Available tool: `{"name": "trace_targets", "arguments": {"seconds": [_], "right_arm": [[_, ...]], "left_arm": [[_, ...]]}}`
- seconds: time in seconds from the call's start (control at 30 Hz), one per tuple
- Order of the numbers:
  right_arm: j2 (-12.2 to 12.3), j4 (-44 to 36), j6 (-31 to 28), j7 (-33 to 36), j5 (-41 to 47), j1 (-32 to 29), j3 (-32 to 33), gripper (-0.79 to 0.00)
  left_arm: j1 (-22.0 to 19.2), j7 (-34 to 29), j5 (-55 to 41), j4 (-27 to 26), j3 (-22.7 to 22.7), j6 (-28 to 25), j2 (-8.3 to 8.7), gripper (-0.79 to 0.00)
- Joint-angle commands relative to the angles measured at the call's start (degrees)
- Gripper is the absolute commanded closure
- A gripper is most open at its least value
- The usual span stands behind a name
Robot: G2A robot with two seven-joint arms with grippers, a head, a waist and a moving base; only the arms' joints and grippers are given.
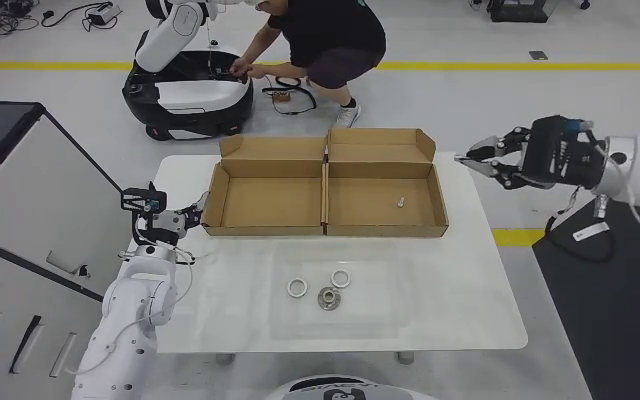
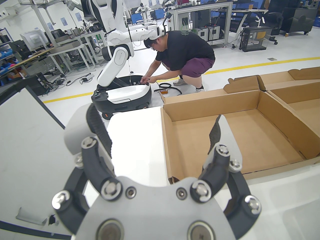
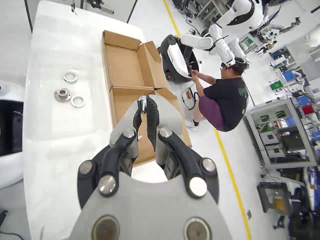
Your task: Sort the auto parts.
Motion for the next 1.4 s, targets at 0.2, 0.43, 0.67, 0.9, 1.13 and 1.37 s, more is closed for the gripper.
{"name": "trace_targets", "arguments": {"seconds": [0.2, 0.43, 0.67, 0.9, 1.13, 1.37], "right_arm": [[-1.68, 6.64, 0.0, 1.22, -6.22, 23.09, -20.74, 0.0], [-5.75, 11.8, 0.0, 2.45, -12.33, 40.79, -42.83, 0.0], [-10.49, 19.13, 0.0, -0.24, -16.89, 52.67, -61.66, 0.0], [-14.3, 25.78, 0.0, -3.72, -19.38, 57.97, -73.53, 0.0], [-18.84, 32.91, 0.0, -5.05, -20.63, 58.69, -80.07, 0.0], [-21.01, 35.41, 0.0, -4.1, -19.55, 57.46, -80.07, 0.0]], "left_arm": [[0.0, 0.0, 0.0, 0.0, 0.0, 0.0, 0.0, -0.785], [0.0, 0.0, 0.0, 0.0, 0.0, 0.0, 0.0, -0.785], [0.0, 0.0, 0.0, 0.0, 0.0, 0.0, 0.0, -0.785], [0.0, 0.0, 0.0, 0.0, 0.0, 0.0, 0.0, -0.785], [0.0, 0.0, 0.0, 0.0, 0.0, 0.0, 0.0, -0.785], [0.0, 0.0, 0.0, 0.0, 0.0, 0.0, 0.0, -0.785]]}}
